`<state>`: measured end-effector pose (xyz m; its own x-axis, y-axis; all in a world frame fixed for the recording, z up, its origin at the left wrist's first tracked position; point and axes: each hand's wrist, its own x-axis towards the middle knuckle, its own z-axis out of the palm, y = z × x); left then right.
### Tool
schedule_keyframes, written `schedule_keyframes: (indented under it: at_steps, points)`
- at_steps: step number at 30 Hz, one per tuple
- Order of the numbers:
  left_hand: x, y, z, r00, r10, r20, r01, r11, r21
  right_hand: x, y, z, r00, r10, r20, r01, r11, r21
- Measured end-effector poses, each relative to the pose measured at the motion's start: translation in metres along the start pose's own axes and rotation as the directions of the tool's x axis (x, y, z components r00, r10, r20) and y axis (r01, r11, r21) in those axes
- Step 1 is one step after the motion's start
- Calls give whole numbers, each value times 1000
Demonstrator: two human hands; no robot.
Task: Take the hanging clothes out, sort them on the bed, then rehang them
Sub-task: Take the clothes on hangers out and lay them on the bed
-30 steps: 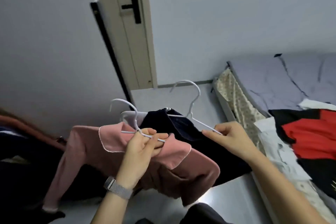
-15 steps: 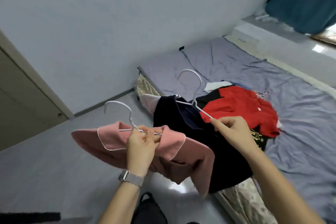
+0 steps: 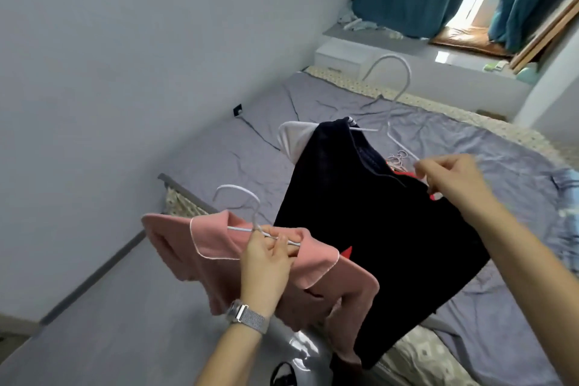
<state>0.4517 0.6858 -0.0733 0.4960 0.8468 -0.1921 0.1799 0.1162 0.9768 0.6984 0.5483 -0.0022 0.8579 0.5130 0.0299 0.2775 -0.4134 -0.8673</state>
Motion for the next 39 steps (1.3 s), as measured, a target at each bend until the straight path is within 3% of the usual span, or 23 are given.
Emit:
schedule_keyframes:
  at_steps: [5, 9, 17, 21, 24, 26, 28, 30, 31, 33, 34, 36, 37, 39]
  points:
    - [57, 18, 38, 999, 32, 34, -34, 996, 83, 82, -33, -38, 995, -70, -74, 62, 993, -101]
    - [87, 21, 79, 1000, 1, 30, -4, 997, 75, 151, 11, -41, 988, -92, -127, 64, 975, -211]
    - [130, 24, 161, 996, -92, 3, 92, 993, 79, 265, 138, -35, 999, -44, -25, 29, 896, -442]
    - [154, 21, 205, 994, -103, 24, 100, 988, 119, 345, 167, -54, 982, 82, 169, 2, 896, -444]
    - [164, 16, 233, 992, -120, 49, 113, 986, 121, 389, 200, -59, 928, 268, 260, -45, 773, -632]
    - [166, 15, 247, 987, -152, 57, 146, 984, 104, 391, 210, -47, 929, 239, 283, 32, 709, -704]
    - [168, 17, 259, 984, -169, 52, 161, 979, 122, 365, 208, -24, 902, 125, 413, 130, 835, -535]
    - [171, 17, 268, 986, -163, 37, 156, 976, 155, 312, 199, -7, 813, 41, 581, 54, 988, -145]
    - [173, 18, 272, 988, -155, 29, 148, 974, 173, 282, 194, -6, 755, 13, 656, 2, 1000, -23]
    - [180, 16, 280, 992, -130, 3, 126, 968, 218, 226, 184, -10, 639, -23, 769, -2, 1000, 31]
    - [184, 16, 284, 993, -119, -3, 116, 961, 250, 204, 185, -11, 619, -58, 783, 52, 998, 33]
    - [187, 20, 295, 992, -123, 23, 114, 964, 242, 173, 195, -13, 723, -132, 678, 181, 983, -2]
    - [187, 23, 303, 991, -123, 59, 107, 970, 216, 166, 198, -13, 808, -131, 574, 184, 982, -34]
    - [183, 33, 318, 989, -90, 116, 66, 979, 195, 169, 202, -19, 902, -106, 418, 136, 990, -44]
